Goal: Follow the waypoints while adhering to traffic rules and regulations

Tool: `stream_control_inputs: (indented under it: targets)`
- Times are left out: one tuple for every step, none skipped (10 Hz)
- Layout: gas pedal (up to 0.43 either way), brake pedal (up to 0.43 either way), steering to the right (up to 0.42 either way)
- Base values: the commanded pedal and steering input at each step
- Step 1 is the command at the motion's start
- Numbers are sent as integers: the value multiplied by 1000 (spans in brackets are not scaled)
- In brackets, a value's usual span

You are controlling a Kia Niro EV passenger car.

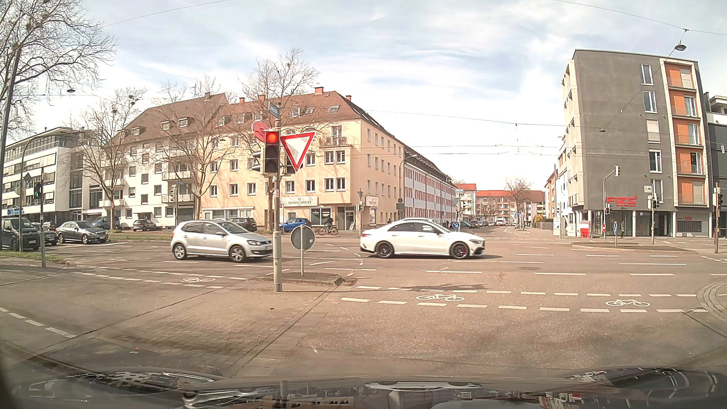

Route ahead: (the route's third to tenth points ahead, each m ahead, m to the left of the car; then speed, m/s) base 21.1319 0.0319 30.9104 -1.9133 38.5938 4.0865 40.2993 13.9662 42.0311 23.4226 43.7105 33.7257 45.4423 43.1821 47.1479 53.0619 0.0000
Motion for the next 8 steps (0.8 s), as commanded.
stream_control_inputs:
  targets:
    - [0, 287, 20]
    - [0, 287, 20]
    - [0, 287, 20]
    - [0, 287, 20]
    - [0, 287, 20]
    - [0, 287, 20]
    - [0, 287, 20]
    - [0, 287, 20]
